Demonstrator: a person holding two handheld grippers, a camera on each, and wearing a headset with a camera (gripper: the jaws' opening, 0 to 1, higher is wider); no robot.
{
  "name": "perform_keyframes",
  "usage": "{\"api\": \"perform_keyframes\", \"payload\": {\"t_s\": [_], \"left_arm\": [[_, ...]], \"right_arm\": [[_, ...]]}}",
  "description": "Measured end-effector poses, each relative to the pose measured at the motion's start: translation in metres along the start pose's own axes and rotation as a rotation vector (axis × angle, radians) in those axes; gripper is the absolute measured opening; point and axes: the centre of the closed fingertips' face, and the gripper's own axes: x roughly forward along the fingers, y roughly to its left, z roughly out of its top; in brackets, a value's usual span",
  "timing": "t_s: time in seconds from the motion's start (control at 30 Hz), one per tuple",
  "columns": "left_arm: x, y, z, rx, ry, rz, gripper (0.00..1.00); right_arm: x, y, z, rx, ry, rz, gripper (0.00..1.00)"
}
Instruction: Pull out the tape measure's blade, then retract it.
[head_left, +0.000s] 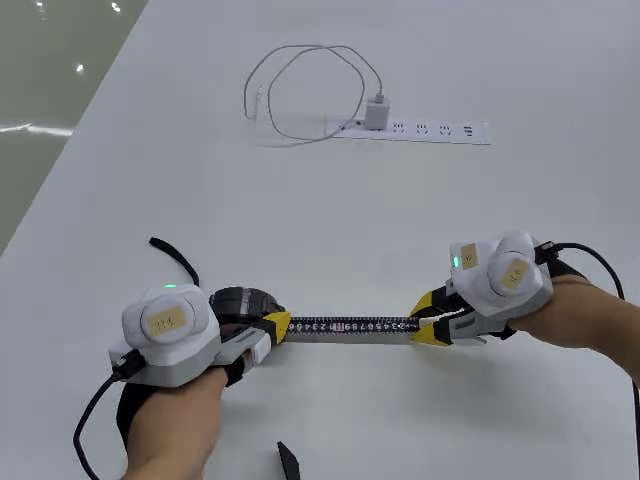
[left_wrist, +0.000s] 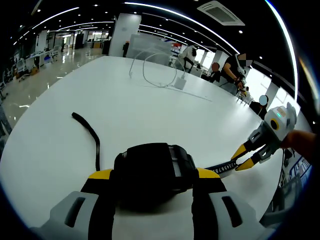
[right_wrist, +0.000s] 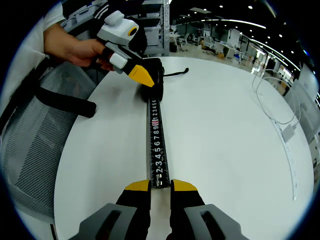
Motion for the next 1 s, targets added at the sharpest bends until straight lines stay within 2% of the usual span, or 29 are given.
{"api": "perform_keyframes", "payload": {"t_s": [1.0], "left_arm": [[-0.001, 0.0, 0.0, -0.017, 0.004, -0.008, 0.58]], "right_arm": [[0.018, 0.0, 0.028, 0.003, -0.045, 0.02, 0.1]]}}
